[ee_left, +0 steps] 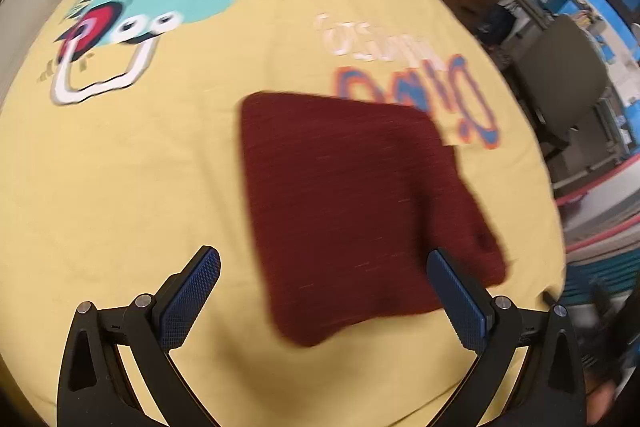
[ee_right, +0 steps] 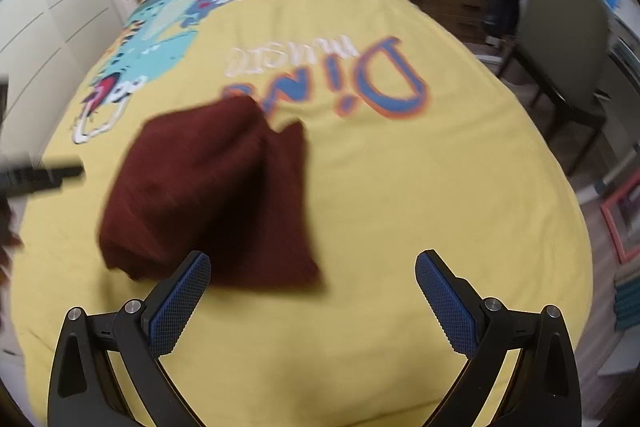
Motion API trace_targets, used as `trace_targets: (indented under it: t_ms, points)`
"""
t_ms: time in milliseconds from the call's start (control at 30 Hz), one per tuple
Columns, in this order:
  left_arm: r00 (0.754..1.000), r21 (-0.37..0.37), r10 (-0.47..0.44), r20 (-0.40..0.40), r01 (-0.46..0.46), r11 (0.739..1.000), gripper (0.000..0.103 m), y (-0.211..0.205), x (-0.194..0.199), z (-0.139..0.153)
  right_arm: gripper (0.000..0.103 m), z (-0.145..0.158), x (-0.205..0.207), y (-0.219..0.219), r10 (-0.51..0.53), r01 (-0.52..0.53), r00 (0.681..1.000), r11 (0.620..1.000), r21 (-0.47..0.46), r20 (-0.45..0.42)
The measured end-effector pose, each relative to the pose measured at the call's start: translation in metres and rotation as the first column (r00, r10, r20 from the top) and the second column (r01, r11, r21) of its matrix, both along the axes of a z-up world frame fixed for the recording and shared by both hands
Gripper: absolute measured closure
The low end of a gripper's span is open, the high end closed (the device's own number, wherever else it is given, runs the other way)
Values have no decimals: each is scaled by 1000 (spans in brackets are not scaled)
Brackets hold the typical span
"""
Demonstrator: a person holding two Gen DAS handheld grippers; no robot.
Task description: Fold small clothes
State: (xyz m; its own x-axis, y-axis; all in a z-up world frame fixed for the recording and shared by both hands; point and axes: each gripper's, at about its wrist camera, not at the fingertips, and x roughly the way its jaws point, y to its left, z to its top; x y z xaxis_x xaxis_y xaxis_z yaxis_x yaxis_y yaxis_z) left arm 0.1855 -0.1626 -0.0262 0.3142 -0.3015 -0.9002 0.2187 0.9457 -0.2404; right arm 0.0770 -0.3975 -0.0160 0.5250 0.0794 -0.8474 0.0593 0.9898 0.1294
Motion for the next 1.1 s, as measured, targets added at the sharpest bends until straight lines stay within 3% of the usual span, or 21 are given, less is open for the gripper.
trace_targets:
  t_ms: [200,367,500,567,600,700,833,967,1100]
  points:
    - [999,-5,32,-33,-32,999,1,43,-18,-21,1,14,75,48,140,-135,986,989,64,-85]
    - [998,-28,39,-44,-40,999,1,61,-30,-31,10,-24,121,83,205,-178,953,975,135,-225]
    - [997,-53,61,-44,-63,997,1,68,-31,-30,12,-59,125,94,207,-168,924,975,145,-321]
    - [997,-58,62,-45,-64,996,1,71,-31,-32,35,-77,122,95,192,-163,908,981,108,-373]
    - [997,-61,65,-46,-68,996,1,72,-30,-33,56,-81,121,93,181,-158,907,983,92,-381]
    - [996,-72,80,-43,-83,994,1,75,-31,-35,68,-82,114,77,172,-128,919,981,143,-356]
    - [997,-60,65,-49,-68,996,1,73,-29,-39,83,-53,101,48,141,-98,954,981,170,-264]
    - [997,-66,59,-46,-62,996,1,67,-30,-39,83,-34,87,35,136,-110,966,986,124,-221]
    - [998,-61,42,-44,-45,997,1,59,-33,-38,83,-54,79,25,115,-91,960,991,101,-256]
